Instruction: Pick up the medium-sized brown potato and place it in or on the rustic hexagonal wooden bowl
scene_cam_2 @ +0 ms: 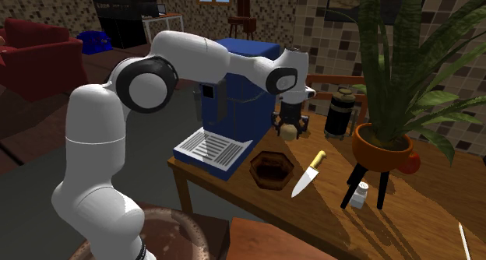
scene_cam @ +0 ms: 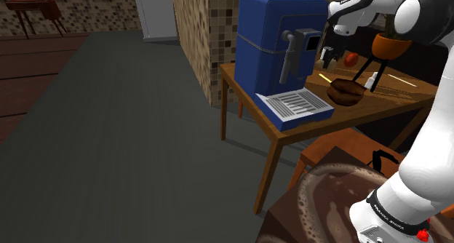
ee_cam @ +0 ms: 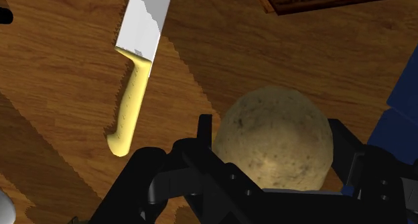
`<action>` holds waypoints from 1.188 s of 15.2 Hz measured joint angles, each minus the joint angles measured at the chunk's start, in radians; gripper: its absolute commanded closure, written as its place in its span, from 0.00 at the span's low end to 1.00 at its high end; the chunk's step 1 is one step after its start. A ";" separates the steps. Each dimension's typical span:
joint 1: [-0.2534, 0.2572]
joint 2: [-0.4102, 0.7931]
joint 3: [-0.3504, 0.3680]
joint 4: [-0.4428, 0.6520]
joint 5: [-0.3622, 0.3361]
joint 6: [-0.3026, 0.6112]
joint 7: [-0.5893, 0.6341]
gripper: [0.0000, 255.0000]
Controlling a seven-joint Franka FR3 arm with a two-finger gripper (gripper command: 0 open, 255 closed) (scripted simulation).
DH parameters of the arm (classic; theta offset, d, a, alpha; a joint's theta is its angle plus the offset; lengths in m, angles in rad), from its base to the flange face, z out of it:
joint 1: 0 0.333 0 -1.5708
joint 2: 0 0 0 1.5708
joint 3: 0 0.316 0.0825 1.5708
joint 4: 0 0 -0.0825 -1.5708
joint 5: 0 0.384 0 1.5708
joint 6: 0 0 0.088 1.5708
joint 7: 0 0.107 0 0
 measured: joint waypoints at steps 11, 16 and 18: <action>-0.001 -0.036 -0.010 0.098 -0.022 -0.127 0.009 1.00; 0.038 -0.234 -0.037 -0.137 -0.123 -0.063 0.025 1.00; 0.044 -0.316 -0.043 -0.226 -0.169 -0.043 0.035 1.00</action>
